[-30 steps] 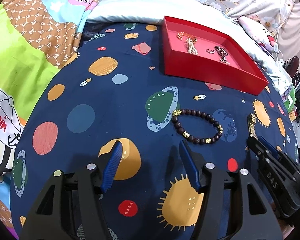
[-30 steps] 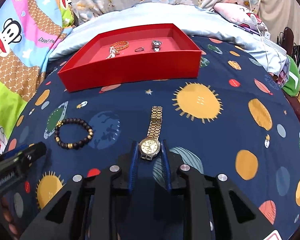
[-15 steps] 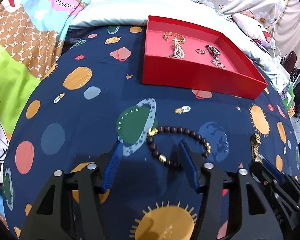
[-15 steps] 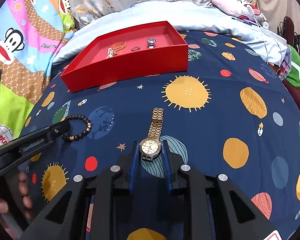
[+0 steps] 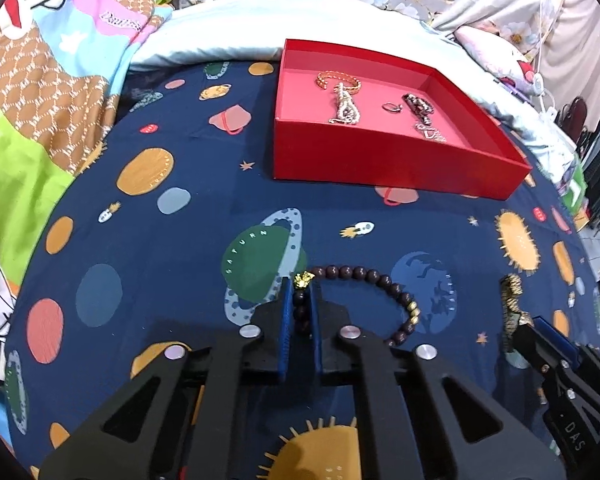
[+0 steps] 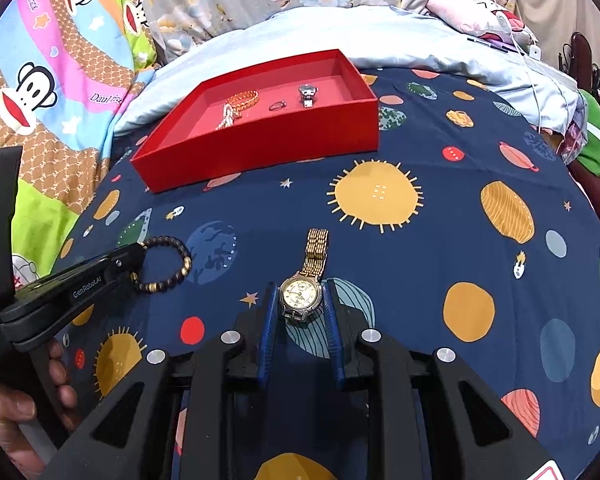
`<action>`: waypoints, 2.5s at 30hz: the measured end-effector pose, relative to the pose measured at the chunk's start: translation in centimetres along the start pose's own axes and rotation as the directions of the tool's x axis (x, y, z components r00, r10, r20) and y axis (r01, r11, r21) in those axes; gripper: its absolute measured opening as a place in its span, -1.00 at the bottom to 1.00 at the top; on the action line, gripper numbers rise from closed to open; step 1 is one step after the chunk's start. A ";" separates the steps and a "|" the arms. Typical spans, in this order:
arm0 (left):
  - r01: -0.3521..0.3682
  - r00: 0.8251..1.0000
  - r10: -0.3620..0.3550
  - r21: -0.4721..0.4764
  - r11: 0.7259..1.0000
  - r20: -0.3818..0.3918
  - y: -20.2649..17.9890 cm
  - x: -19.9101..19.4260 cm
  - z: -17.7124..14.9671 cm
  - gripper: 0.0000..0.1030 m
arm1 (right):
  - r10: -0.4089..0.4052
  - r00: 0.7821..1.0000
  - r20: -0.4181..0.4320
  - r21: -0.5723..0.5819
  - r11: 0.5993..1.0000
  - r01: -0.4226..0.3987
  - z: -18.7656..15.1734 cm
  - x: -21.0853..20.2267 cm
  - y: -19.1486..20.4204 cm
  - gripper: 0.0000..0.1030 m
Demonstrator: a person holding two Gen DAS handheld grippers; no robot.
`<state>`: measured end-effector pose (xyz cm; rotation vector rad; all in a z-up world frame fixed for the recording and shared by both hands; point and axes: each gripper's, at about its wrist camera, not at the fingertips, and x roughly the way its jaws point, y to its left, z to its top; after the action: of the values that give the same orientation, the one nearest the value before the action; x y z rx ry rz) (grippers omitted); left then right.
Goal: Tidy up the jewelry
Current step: 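Grasp the black bead bracelet with the left tool while the right holds the watch, then carry the bracelet and watch into the red tray and open both tools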
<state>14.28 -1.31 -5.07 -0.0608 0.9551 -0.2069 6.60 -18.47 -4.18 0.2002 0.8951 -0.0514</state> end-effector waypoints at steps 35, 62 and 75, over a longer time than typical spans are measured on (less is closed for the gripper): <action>0.113 0.979 -0.126 0.082 0.990 0.163 -2.6 -8.5 4.3 -0.86 | 0.076 0.981 0.180 -0.059 0.996 -0.066 5.9 -7.1 0.4 -0.59; 0.134 0.968 -0.158 0.133 0.982 0.193 -7.6 2.4 17.7 -0.86 | 0.122 0.977 0.174 -0.132 0.986 -0.099 19.3 5.7 -0.4 -0.59; 0.074 0.980 -0.091 0.099 0.992 0.177 -7.7 6.5 17.7 -0.11 | 0.081 0.985 0.154 -0.118 0.991 -0.064 18.6 8.3 -2.0 -0.53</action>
<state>31.20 -10.86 0.98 -0.0340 0.7613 -0.3164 25.86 -23.68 0.31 0.1217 0.7293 0.0503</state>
